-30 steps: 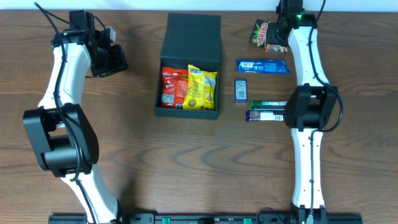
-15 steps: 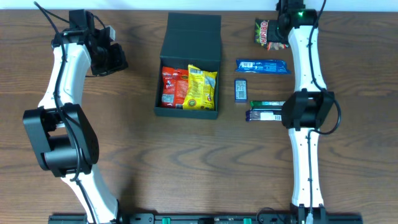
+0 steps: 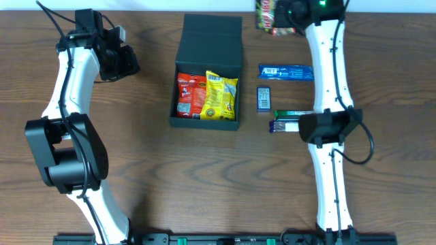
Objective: Pack container
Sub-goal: 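Carry the Haribo bag left and lower it into the box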
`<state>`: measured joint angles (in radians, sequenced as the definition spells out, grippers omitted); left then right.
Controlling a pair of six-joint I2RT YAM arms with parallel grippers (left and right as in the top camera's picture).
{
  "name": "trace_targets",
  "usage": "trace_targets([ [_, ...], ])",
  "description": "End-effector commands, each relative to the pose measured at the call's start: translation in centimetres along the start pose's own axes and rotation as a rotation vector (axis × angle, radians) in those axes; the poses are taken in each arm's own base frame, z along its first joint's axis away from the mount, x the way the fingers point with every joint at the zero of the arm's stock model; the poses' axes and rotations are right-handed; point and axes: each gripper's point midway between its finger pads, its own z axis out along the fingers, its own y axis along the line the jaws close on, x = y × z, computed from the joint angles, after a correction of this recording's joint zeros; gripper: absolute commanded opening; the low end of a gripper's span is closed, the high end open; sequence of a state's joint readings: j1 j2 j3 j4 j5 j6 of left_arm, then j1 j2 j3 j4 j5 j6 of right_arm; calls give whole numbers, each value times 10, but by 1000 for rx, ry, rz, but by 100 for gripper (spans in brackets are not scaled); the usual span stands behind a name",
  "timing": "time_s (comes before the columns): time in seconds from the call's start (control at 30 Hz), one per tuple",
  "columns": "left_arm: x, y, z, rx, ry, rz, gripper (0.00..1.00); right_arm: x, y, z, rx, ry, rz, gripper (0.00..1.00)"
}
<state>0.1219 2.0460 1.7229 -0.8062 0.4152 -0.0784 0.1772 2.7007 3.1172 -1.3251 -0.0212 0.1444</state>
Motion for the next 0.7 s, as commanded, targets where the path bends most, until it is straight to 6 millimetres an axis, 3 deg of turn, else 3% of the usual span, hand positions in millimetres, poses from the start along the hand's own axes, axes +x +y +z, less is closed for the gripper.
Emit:
trace_targets([
  [0.0,-6,1,0,-3,-12,-6,18,-14,56,-58,-88,-69,-30,1],
  [0.13,-6,1,0,-3,-12,-6,18,23,104,-65,-157,49,-1,1],
  [0.3,-6,2,-1,-4,-12,-8,20,65,149,-73,-161,166,-23,1],
  [0.53,-12,13,-11,74,-28,-60,20,107,183,-80,-118,271,69,1],
  [0.67,-18,32,-21,98,-49,-107,21,122,195,-78,-80,296,87,1],
])
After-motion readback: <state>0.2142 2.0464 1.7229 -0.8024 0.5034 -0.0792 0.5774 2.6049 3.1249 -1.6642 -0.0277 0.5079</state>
